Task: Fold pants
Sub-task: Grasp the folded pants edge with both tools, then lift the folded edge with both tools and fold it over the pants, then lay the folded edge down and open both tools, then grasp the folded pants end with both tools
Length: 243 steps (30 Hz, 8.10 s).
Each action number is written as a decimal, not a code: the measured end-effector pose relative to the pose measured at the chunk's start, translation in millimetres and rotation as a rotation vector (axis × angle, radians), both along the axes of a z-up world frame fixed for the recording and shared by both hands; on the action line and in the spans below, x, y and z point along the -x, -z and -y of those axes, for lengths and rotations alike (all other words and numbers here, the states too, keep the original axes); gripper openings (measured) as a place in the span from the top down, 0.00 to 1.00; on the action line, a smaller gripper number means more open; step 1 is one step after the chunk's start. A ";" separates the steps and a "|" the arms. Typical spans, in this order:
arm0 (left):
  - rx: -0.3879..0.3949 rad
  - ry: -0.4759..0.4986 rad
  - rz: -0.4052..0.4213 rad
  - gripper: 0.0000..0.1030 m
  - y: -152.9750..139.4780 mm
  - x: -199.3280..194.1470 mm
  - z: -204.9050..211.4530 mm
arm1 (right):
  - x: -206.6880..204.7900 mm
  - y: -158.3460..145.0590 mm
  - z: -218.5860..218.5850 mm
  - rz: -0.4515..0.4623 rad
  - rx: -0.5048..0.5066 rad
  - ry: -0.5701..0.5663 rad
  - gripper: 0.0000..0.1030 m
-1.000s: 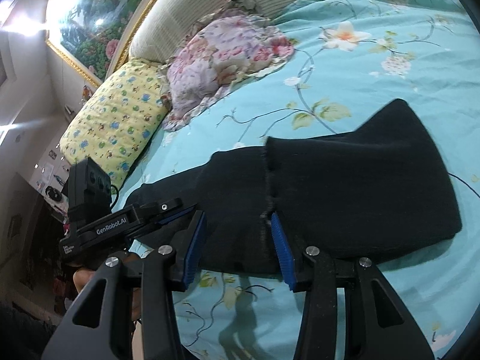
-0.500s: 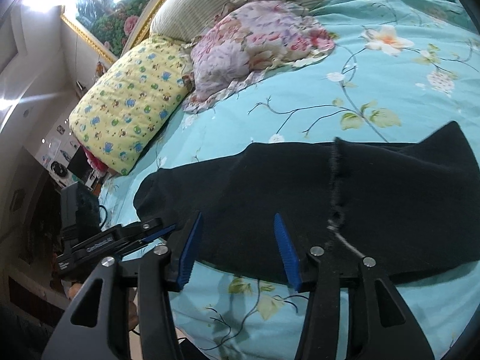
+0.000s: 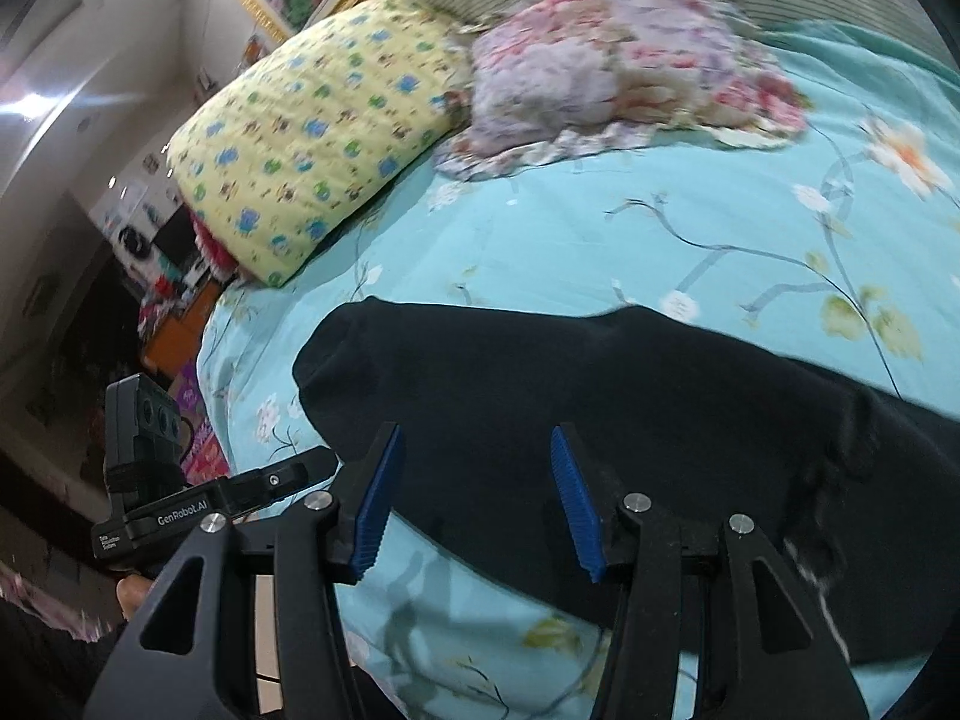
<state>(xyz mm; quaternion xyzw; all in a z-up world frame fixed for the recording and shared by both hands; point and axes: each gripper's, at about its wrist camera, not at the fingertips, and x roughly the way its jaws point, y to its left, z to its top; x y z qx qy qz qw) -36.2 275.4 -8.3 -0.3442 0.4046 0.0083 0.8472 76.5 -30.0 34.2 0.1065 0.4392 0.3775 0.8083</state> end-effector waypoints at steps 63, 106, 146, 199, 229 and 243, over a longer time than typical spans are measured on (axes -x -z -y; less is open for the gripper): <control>0.178 -0.106 0.056 0.75 2.8 -32.1 -44.3 | -87.7 -3.4 -192.1 0.033 0.137 -0.532 0.81; -0.154 0.548 0.157 0.76 -73.6 -80.3 291.6 | -54.7 -10.6 172.6 0.064 -0.256 0.066 0.82; -0.170 0.739 0.185 0.27 -37.7 -83.7 357.8 | -33.1 35.6 271.0 -0.033 -0.142 0.409 0.37; -0.076 0.453 0.067 0.23 -17.1 -97.0 209.1 | 20.5 41.0 245.6 -0.091 -0.048 0.528 0.15; 0.011 0.447 -0.034 0.33 29.8 -133.8 205.3 | 11.2 62.3 241.2 -0.160 -0.067 0.497 0.11; 0.025 0.460 -0.037 0.51 37.9 -140.5 204.1 | 8.2 64.8 238.3 -0.157 -0.075 0.471 0.08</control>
